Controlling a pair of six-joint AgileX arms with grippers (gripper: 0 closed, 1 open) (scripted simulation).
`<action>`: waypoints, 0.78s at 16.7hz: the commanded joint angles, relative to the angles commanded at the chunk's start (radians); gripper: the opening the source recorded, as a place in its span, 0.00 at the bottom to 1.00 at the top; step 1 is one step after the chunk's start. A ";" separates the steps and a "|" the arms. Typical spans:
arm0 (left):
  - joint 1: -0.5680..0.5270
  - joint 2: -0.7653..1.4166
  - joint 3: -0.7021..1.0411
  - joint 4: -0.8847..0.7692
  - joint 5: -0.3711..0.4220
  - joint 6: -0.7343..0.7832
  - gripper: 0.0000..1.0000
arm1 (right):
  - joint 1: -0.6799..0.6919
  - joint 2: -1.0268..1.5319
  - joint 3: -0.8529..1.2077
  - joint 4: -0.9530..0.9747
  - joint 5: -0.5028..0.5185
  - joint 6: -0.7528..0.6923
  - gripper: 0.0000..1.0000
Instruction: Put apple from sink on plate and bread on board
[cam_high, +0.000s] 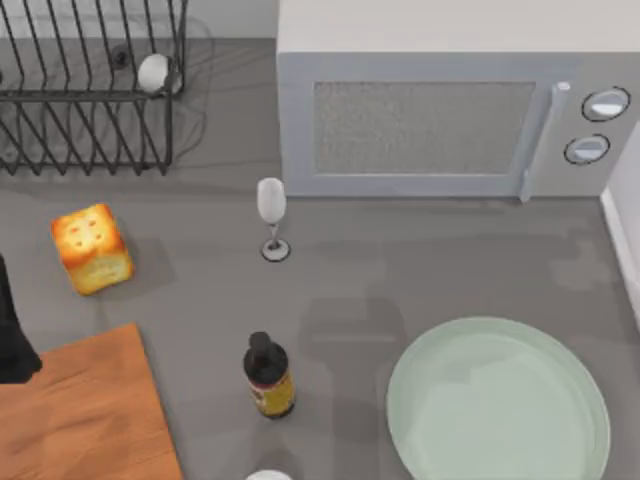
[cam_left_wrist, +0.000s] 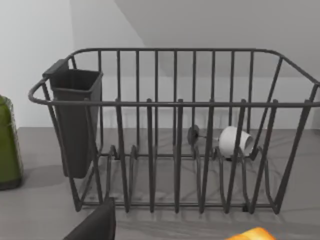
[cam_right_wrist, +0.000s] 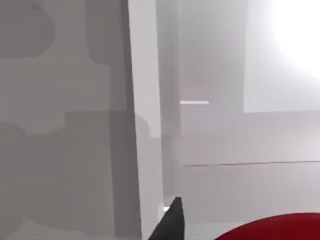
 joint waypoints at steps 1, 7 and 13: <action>0.000 0.000 0.000 0.000 0.000 0.000 1.00 | 0.050 -0.028 -0.005 -0.022 0.001 0.052 0.00; 0.000 0.000 0.000 0.000 0.000 0.000 1.00 | 0.384 -0.147 -0.036 -0.152 0.005 0.382 0.00; 0.000 0.000 0.000 0.000 0.000 0.000 1.00 | 0.667 -0.171 -0.043 -0.242 0.001 0.640 0.00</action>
